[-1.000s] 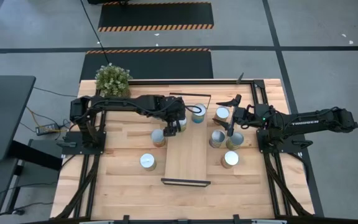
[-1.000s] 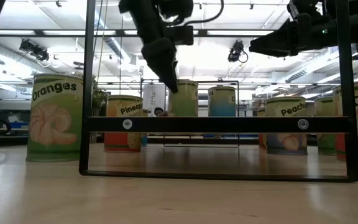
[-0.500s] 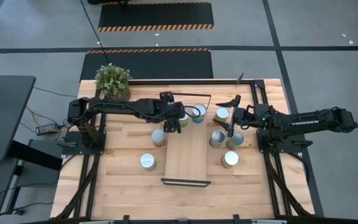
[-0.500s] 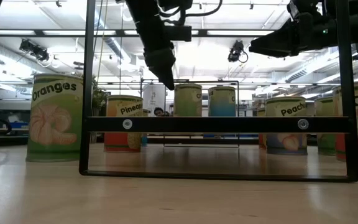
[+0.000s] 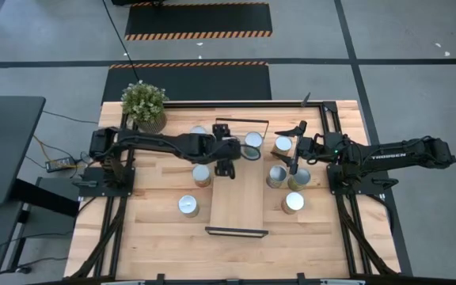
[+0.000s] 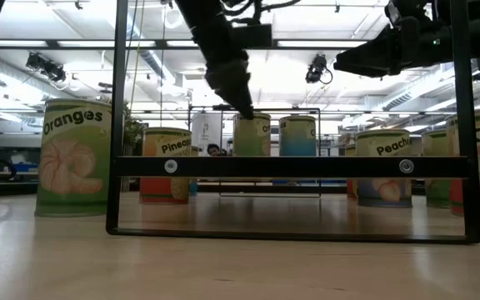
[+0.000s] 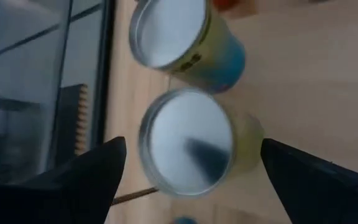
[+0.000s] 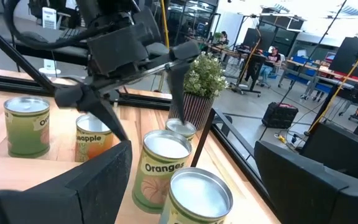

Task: Pick and place cans onto a shelf
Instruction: Put the top canned oranges on the shelf, then put the canned tomatoes on the shelf

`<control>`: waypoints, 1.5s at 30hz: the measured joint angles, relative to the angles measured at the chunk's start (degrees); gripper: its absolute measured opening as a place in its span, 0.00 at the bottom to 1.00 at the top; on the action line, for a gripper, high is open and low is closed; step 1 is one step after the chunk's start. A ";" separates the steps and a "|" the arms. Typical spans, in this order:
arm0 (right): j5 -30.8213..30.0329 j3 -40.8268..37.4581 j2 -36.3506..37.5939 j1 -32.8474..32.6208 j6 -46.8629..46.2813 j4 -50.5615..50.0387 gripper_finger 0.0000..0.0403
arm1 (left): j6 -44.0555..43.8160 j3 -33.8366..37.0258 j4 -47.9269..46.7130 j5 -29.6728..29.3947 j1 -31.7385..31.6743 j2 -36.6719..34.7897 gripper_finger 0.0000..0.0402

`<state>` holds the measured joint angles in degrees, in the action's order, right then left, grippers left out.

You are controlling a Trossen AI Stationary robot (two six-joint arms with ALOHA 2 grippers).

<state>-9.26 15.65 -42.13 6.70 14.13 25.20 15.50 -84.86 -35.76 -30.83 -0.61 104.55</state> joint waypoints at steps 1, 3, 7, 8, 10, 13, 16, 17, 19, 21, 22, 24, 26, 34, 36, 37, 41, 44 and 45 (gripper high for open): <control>0.05 -0.01 0.00 -0.05 -0.02 0.03 0.86 | 1.32 0.00 -0.34 -1.37 0.22 0.30 0.95; 0.14 -0.01 0.00 -0.09 0.03 -0.06 0.86 | 2.93 -0.12 1.34 -3.18 0.44 1.06 0.95; 0.15 -0.01 -0.26 -0.20 0.47 0.12 0.86 | 3.11 0.00 0.81 -4.72 0.09 1.82 0.95; 0.14 -0.01 -0.50 -0.25 0.48 0.43 0.86 | 3.11 0.00 0.82 -5.12 0.01 1.75 0.95; 0.13 -0.01 -0.73 -0.26 0.55 0.28 0.86 | 3.15 0.00 1.36 -6.50 -0.01 1.75 0.95; 0.09 -0.01 -0.98 -0.26 0.66 0.47 0.86 | 3.34 0.00 1.35 -10.17 0.14 1.74 0.95; 0.09 -0.01 -1.01 -0.26 0.63 0.47 0.86 | 3.23 0.00 0.65 -6.48 0.51 1.68 0.95; 0.09 -0.01 -1.01 -0.26 0.63 0.45 0.86 | 2.99 0.00 0.40 -4.39 0.62 1.47 0.95; 0.08 -0.01 -1.01 -0.28 0.63 0.47 0.86 | 2.44 0.00 0.16 -1.35 1.13 0.61 0.95; 0.04 -0.01 -1.01 -0.28 0.72 0.45 0.86 | 1.36 0.00 -2.08 0.02 1.28 -1.17 0.95; 0.01 -0.01 -1.01 -0.28 0.79 0.45 0.86 | -0.04 0.00 -3.43 0.77 1.19 -2.33 0.95; -0.03 -0.01 -1.01 -0.31 0.81 0.45 0.86 | -3.56 -0.01 -6.79 4.21 -0.04 -5.07 0.95; 0.18 -0.01 -1.01 -0.31 0.81 0.44 0.86 | -7.46 -0.02 -9.02 7.87 -1.77 -7.79 0.95; 0.33 -0.01 -1.01 -0.31 1.05 0.42 0.86 | -11.22 -0.02 -15.94 9.51 -3.32 -13.22 0.95; 0.35 -0.01 -1.01 -0.31 1.05 0.42 0.86 | -11.32 -0.02 -17.39 9.29 -4.13 -13.64 0.95; 0.35 -0.01 -1.01 -0.31 1.05 0.42 0.86 | -11.45 -0.02 -17.45 9.26 -4.62 -13.70 0.95; 0.37 -0.01 -1.01 -0.33 1.00 0.42 0.86 | -11.91 0.37 -19.08 11.90 -7.13 -13.69 0.95; 0.38 -0.01 -1.01 -0.33 0.98 0.38 0.86 | -11.84 5.37 -16.87 13.51 -9.10 -14.73 0.95; 0.39 -0.01 -1.01 -0.33 1.00 0.38 0.86 | -11.82 7.47 -16.71 13.75 -9.81 -15.23 0.95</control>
<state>-8.86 15.64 -43.13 6.37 15.13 25.58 3.68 -77.39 -52.46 -17.08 -10.42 89.31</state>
